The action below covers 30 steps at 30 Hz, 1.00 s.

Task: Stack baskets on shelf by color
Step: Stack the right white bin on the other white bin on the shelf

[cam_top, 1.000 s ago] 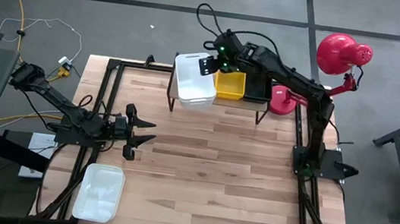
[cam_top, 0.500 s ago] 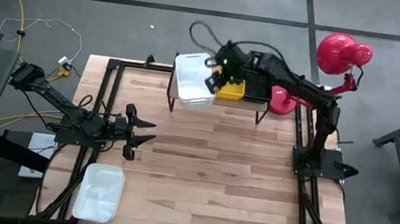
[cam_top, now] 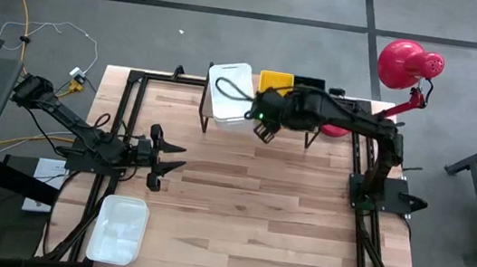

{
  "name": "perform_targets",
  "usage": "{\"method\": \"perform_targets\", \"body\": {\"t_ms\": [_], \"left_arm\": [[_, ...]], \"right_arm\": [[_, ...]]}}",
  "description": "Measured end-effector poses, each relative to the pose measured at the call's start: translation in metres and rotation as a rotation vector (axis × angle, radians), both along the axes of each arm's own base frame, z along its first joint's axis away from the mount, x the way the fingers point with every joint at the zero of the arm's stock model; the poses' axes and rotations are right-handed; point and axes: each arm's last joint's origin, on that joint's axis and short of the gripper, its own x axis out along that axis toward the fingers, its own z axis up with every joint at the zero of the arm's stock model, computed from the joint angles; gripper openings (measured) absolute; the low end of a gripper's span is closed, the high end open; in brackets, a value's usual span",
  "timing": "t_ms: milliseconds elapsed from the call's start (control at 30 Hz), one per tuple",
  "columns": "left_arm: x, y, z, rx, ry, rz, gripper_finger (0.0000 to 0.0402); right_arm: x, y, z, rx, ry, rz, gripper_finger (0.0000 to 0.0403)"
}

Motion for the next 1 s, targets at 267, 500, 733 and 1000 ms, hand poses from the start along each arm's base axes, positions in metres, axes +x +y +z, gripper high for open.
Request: {"method": "perform_targets", "body": {"t_ms": [267, 500, 733, 1000], "left_arm": [[0.000, 0.000, 0.000, -0.001, 0.001, 0.000, 0.0166], [0.000, 0.000, 0.000, -0.002, -0.002, 0.000, 0.0166], [0.000, 0.000, 0.000, 0.040, 0.010, 0.003, 0.0166], [0.000, 0.000, 0.000, 0.033, 0.009, 0.016, 0.0166]], "right_arm": [[0.000, 0.049, -0.022, -0.011, 0.064, 0.126, 0.0193], [-0.029, 0.065, -0.081, 0.121, 0.098, 0.197, 0.0193], [-0.071, 0.075, -0.100, 0.208, -0.132, 0.262, 0.0193], [-0.095, 0.090, -0.105, 0.249, -0.458, 0.375, 0.0193]]}}
